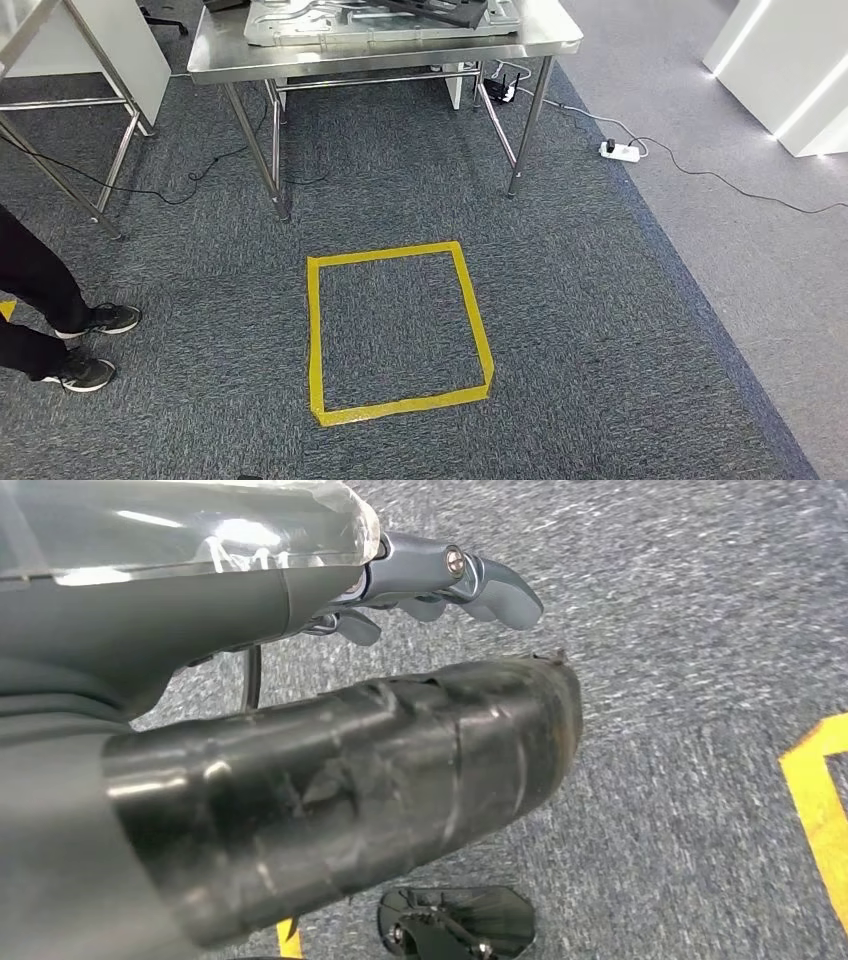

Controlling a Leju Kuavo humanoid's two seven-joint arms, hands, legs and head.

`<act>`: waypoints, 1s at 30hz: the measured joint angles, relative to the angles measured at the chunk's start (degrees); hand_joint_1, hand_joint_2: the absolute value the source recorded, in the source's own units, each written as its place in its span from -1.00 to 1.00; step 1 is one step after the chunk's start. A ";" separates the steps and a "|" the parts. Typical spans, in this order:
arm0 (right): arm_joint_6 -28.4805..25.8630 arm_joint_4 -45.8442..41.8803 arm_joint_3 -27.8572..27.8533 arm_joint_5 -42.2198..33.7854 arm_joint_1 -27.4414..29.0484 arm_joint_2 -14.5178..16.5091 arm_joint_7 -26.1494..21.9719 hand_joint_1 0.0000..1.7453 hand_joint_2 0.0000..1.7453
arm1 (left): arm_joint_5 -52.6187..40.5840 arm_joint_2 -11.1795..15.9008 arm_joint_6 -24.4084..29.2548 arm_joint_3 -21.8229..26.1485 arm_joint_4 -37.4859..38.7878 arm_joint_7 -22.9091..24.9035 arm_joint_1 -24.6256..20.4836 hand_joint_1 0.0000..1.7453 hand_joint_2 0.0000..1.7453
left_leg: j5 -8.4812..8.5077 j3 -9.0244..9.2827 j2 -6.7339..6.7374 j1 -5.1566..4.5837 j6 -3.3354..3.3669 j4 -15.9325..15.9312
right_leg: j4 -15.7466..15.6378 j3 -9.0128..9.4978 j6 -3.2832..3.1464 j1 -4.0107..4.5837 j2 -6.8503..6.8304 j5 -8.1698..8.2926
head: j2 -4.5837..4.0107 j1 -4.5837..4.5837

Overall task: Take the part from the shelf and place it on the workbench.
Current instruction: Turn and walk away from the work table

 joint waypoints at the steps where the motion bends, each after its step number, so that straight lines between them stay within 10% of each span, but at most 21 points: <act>1: 0.47 0.31 0.36 1.05 -0.08 0.13 1.27 -1.00 -1.00 | -0.01 0.01 -0.02 0.00 0.00 -0.05 -0.02 -1.00 -1.00 | -0.12 -0.01 0.32 -0.12 -0.21 0.12 | -2.67 1.34 -0.36 0.28 -0.68 0.72 | 0.01 -0.01; 6: 1.81 1.68 1.91 3.61 -0.04 1.15 5.11 -1.00 -1.00 | 0.02 0.03 -0.04 0.02 0.00 -0.62 -0.32 -1.00 -1.00 | -1.16 -0.06 0.40 -0.20 -1.65 0.98 | -4.87 1.87 -1.72 0.30 0.16 1.33 | 0.01 -0.03; 10: 2.98 2.16 3.23 5.45 -0.18 1.75 6.06 -1.00 -1.00 | -0.23 0.07 -0.07 0.02 0.00 -0.59 -0.19 -1.00 -1.00 | -7.86 -5.29 -2.40 0.35 -2.64 12.89 | -5.16 1.59 -2.50 0.00 1.58 1.80 | 0.00 -0.03; 12: 3.18 2.31 3.77 6.04 -0.15 1.93 5.95 -1.00 -1.00 | -0.43 0.10 -0.08 0.02 0.00 -0.51 -0.08 -1.00 -1.00 | -7.72 -6.32 -2.48 0.61 -2.89 15.40 | -4.99 1.51 -2.49 -0.02 2.52 1.82 | -0.01 -0.03; 16: 3.19 2.44 4.33 6.40 -0.26 2.33 5.06 -1.00 -1.00 | -0.50 0.15 -0.08 0.04 0.00 -0.55 -0.09 -1.00 -1.00 | -1.33 -0.74 -4.49 1.06 -2.65 3.51 | -4.14 1.23 -1.86 0.02 4.32 1.61 | 0.01 -0.03; 21: 3.09 2.52 4.65 6.41 -0.16 2.43 4.80 -1.00 -1.00 | -0.49 0.12 -0.10 0.09 0.00 -0.67 -0.19 -1.00 -1.00 | -0.46 0.28 -4.42 1.04 -0.95 0.34 | -3.39 0.23 -0.10 -0.08 5.04 1.53 | 0.01 0.00; 26: 2.96 2.64 4.75 6.41 -0.25 2.44 4.78 -1.00 -1.00 | -0.50 0.11 -0.11 0.17 0.00 -0.67 -0.08 -1.00 -1.00 | -0.11 0.17 -1.90 0.93 0.11 -0.11 | 10.94 -6.39 0.71 -0.16 2.16 -5.69 | -0.01 0.04; 28: 2.94 2.69 4.77 6.41 -0.17 2.45 4.78 -1.00 -1.00 | -0.50 0.11 -0.12 0.19 0.00 -0.67 -0.09 -1.00 -1.00 | -0.24 0.20 -1.02 0.89 0.07 0.00 | 10.07 -5.71 0.74 -0.20 1.80 -4.10 | 0.00 0.04; 30: 2.92 2.72 4.78 6.41 -0.17 2.44 4.78 -1.00 -1.00 | -0.50 0.11 -0.13 0.21 0.00 -0.67 -0.15 -1.00 -1.00 | -0.53 0.43 -0.34 0.83 -0.21 0.15 | 2.38 -1.53 0.42 -0.08 0.45 -0.54 | 0.01 0.04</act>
